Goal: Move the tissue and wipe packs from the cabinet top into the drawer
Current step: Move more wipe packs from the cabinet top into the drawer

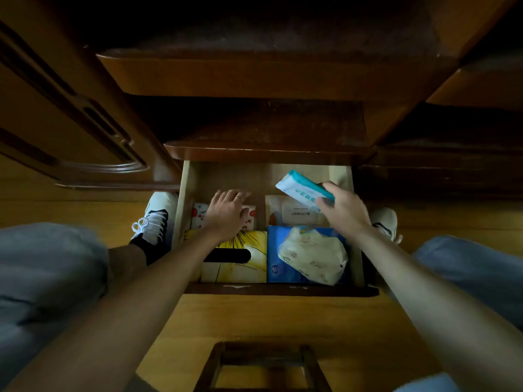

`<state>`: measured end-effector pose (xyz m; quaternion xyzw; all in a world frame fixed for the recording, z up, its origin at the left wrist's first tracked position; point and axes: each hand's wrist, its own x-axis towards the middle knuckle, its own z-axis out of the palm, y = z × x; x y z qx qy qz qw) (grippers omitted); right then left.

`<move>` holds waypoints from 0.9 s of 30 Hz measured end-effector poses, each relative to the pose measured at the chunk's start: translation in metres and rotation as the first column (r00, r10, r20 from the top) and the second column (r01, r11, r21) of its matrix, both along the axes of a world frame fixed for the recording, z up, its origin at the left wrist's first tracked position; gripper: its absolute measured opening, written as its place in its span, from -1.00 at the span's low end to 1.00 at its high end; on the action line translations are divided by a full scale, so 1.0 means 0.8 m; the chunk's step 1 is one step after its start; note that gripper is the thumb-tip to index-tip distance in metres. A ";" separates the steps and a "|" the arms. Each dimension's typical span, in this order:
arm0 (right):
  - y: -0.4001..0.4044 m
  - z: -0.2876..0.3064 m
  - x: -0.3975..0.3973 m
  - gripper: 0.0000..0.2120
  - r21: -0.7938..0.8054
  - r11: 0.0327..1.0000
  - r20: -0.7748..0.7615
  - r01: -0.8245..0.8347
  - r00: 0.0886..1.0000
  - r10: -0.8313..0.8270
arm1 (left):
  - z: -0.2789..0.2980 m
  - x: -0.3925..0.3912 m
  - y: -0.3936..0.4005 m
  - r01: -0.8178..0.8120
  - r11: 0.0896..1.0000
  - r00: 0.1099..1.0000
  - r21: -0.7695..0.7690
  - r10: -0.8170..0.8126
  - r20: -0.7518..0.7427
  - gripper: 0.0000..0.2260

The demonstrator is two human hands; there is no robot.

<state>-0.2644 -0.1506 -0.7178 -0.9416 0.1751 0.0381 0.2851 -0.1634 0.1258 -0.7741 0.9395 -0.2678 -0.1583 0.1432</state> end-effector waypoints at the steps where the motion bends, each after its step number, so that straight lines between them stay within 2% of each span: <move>1: 0.000 -0.003 0.008 -0.82 0.010 1.000 -0.038 0.002 0.999 -0.002 | 0.002 -0.005 0.001 -0.020 0.999 1.000 -0.039 0.021 0.018 -0.60; 3: -0.001 -0.010 0.029 -0.83 -0.023 0.999 -0.183 -0.044 0.982 0.039 | 0.007 -0.015 0.000 -0.056 0.995 0.998 -0.079 0.058 0.022 -0.63; 5: -0.001 -0.020 0.045 -0.82 -0.163 0.973 -0.307 -0.160 0.946 0.104 | 0.014 -0.029 -0.007 -0.070 0.990 0.996 -0.124 0.076 0.050 -0.65; 6: -0.002 -0.027 0.052 -0.78 -0.254 0.929 -0.363 -0.268 0.917 0.165 | 0.019 -0.037 -0.012 -0.051 0.988 0.991 -0.143 0.068 0.114 -0.65; 8: -0.001 -0.042 0.056 -0.60 -0.373 0.783 -0.517 -0.498 0.812 0.270 | 0.026 -0.053 -0.026 0.021 0.990 0.979 -0.142 0.008 0.205 -0.57; 9: 0.000 -0.048 0.054 -0.48 -0.389 0.724 -0.586 -0.569 0.760 0.282 | 0.028 -0.063 -0.033 0.055 0.991 0.987 -0.122 -0.036 0.154 -0.50; 11: 0.001 -0.057 0.048 -0.29 -0.399 0.703 -0.636 -0.589 0.730 0.250 | 0.027 -0.080 -0.046 0.088 0.993 0.993 -0.075 -0.094 -0.079 -0.34; 13: 0.001 -0.057 0.044 -0.29 -0.374 0.746 -0.604 -0.551 0.755 0.255 | 0.025 -0.090 -0.056 0.058 0.996 0.962 -0.064 -0.072 -0.264 -0.33; 14: 0.001 -0.055 0.042 -0.32 -0.345 0.774 -0.576 -0.531 0.771 0.272 | 0.023 -0.093 -0.061 0.044 0.996 0.948 -0.079 -0.066 -0.312 -0.40; 16: 0.000 -0.044 0.037 -0.41 -0.295 0.827 -0.509 -0.478 0.811 0.287 | 0.021 -0.094 -0.067 0.047 0.994 0.947 -0.100 -0.076 -0.313 -0.62; 18: -0.003 -0.029 0.033 -0.54 -0.219 0.889 -0.449 -0.402 0.850 0.274 | 0.024 -0.089 -0.070 0.066 0.992 0.958 -0.112 -0.094 -0.271 -0.75; 21: -0.004 0.002 0.016 -0.68 0.083 0.975 -0.440 -0.208 0.870 0.223 | 0.037 -0.079 -0.064 0.027 0.980 0.969 -0.197 -0.074 -0.234 -0.80; 24: 0.005 0.043 -0.007 -0.69 0.368 0.927 -0.441 0.067 0.891 0.111 | 0.062 -0.068 -0.052 -0.106 0.951 0.977 -0.291 0.045 -0.210 -0.84; 27: 0.009 0.053 -0.014 -0.76 0.578 0.776 -0.408 0.253 0.913 0.006 | 0.087 -0.056 -0.032 -0.237 0.898 0.970 -0.371 0.197 -0.143 -0.89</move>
